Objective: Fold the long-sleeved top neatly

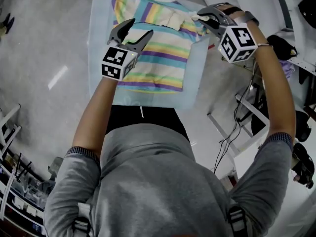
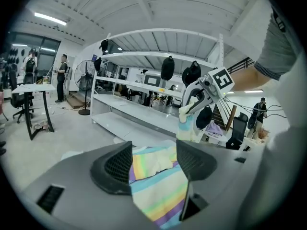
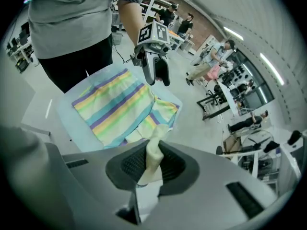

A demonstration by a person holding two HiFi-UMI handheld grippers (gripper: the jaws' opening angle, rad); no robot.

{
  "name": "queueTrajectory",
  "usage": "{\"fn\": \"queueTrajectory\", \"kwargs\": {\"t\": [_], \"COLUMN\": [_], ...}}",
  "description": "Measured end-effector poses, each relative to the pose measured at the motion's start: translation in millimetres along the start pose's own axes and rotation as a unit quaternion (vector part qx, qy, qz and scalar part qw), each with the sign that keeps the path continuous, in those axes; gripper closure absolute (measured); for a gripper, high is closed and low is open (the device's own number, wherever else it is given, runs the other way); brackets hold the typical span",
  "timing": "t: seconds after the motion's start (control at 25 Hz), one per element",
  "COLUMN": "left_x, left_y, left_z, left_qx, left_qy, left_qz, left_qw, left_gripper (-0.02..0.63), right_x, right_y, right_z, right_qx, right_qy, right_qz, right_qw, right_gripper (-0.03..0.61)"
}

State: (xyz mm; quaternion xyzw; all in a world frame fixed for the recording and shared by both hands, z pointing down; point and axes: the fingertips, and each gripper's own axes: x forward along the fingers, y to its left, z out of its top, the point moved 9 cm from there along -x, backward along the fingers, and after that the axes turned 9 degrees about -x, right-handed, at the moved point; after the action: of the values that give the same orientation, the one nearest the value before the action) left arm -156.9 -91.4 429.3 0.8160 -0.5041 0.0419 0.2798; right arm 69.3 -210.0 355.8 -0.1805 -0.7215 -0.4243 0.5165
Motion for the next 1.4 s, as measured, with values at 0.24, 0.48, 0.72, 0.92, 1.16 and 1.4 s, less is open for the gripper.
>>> {"fn": "queueTrajectory", "kwargs": {"t": [0.24, 0.48, 0.72, 0.92, 1.16, 1.4], "left_x": [-21, -39, -50, -57, -65, -68], "left_y": [36, 66, 90, 105, 118, 118], "left_z": [-13, -26, -40, -49, -58, -58], "left_qx": [-0.018, -0.035, -0.052, -0.064, -0.071, -0.065], "left_qy": [-0.002, 0.001, 0.009, 0.013, 0.022, 0.031], "left_qz": [0.027, 0.05, 0.067, 0.075, 0.081, 0.071], "left_qw": [0.9995, 0.9981, 0.9963, 0.9951, 0.9939, 0.9948], "left_gripper": [0.31, 0.31, 0.31, 0.31, 0.31, 0.31], "right_x": [61, 122, 187, 235, 254, 224], "right_y": [-33, -50, -59, -63, -78, -95], "right_z": [35, 67, 91, 101, 114, 95], "right_qx": [-0.045, -0.074, -0.079, -0.077, -0.05, 0.026], "right_qy": [-0.032, -0.057, -0.082, -0.087, -0.089, -0.091], "right_qz": [0.001, 0.022, 0.037, 0.051, 0.057, 0.04], "right_qw": [0.998, 0.995, 0.993, 0.992, 0.993, 0.995], "right_gripper": [0.522, 0.522, 0.522, 0.512, 0.369, 0.263]}}
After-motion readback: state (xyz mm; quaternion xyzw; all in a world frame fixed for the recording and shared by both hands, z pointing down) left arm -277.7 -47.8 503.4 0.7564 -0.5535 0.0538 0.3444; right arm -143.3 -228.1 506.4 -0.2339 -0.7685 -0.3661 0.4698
